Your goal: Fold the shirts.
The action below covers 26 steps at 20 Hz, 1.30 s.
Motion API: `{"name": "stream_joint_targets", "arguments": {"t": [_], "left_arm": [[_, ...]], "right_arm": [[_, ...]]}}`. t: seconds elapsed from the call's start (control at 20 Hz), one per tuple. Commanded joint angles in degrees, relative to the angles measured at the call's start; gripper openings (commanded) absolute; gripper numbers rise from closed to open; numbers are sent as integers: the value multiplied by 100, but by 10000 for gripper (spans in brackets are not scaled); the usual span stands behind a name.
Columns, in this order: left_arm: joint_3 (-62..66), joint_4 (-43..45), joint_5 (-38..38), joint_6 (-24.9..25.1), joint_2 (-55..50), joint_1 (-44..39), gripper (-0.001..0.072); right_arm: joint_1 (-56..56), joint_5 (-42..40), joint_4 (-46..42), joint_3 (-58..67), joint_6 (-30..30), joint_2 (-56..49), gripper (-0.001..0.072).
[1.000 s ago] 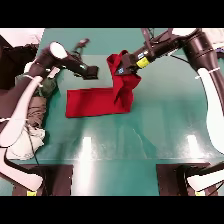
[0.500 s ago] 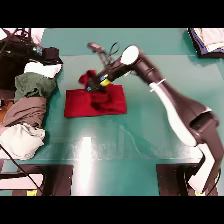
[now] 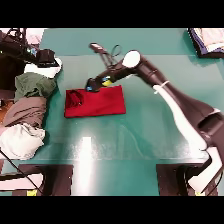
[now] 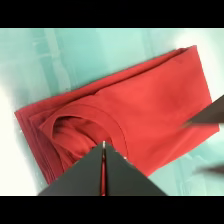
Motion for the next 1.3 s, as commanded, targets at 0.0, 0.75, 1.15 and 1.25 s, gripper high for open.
{"name": "stream_joint_targets", "arguments": {"t": [0.0, 0.75, 1.15, 1.25], "left_arm": [[-22, 2, -70, 26, -7, 7, 27], [-22, -24, 31, 24, -7, 2, 27], [-20, -26, -9, 24, -4, 2, 26], [-22, -26, -94, 24, -4, 2, 26]], "right_arm": [[-822, 337, -330, -1198, 173, 664, 591], [-1211, 24, 1773, -1753, 144, -955, 687], [-1062, 369, 1794, -1657, -195, -929, 12], [-1224, 378, 1646, -1698, -136, -586, 11]]}}
